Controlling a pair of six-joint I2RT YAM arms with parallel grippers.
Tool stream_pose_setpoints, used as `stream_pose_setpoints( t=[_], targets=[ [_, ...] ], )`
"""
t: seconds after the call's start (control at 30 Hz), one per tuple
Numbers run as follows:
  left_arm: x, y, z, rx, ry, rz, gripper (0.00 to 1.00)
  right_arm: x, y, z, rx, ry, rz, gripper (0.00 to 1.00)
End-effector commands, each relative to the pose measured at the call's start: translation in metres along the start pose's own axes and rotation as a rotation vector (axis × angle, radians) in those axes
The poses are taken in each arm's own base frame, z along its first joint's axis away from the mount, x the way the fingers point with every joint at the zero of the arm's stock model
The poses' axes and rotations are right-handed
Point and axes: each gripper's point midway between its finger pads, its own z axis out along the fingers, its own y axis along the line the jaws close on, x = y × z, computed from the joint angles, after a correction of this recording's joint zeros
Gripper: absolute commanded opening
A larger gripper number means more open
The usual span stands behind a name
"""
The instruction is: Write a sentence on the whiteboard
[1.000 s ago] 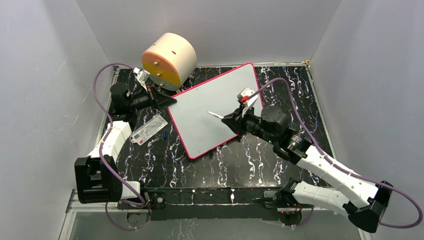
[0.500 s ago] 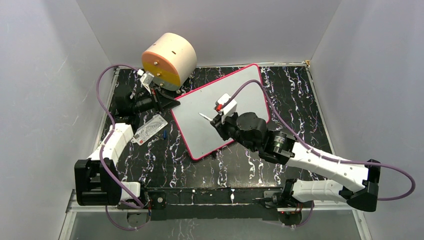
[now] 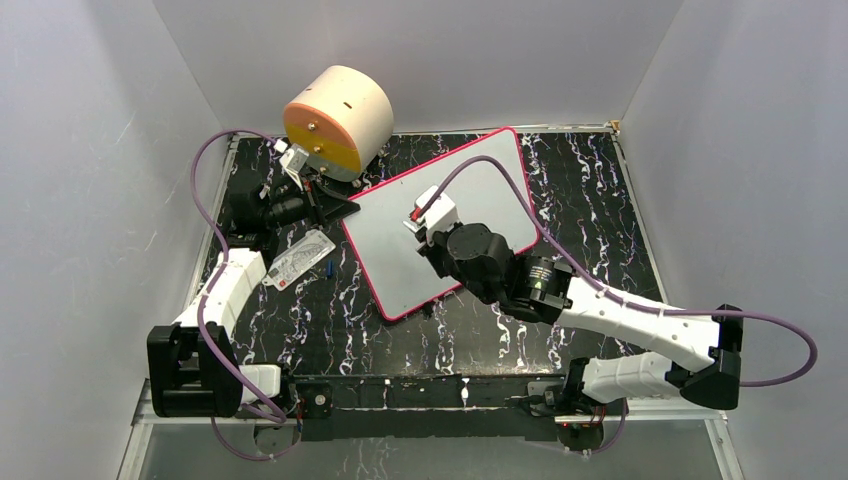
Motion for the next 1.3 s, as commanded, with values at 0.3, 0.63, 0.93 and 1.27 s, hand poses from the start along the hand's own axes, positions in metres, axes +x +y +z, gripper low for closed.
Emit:
stream_pose_setpoints(
  t=[0.3,0.63,0.93,1.27],
  targets=[
    [0.014,-0.004,0.001,0.028,0.041,0.062,0.00,-0.026,-0.001,0.003,0.075,-0.002,-0.048,0.00],
    [0.015,-0.005,0.000,0.027,0.048,0.076,0.00,-0.036,0.016,0.013,0.078,0.006,-0.091,0.00],
    [0.015,-0.008,0.002,0.032,0.049,0.082,0.00,-0.045,0.034,0.033,0.078,0.006,-0.109,0.00],
    [0.015,-0.010,0.003,0.036,0.052,0.089,0.00,-0.049,0.043,0.052,0.099,0.008,-0.108,0.00]
  ],
)
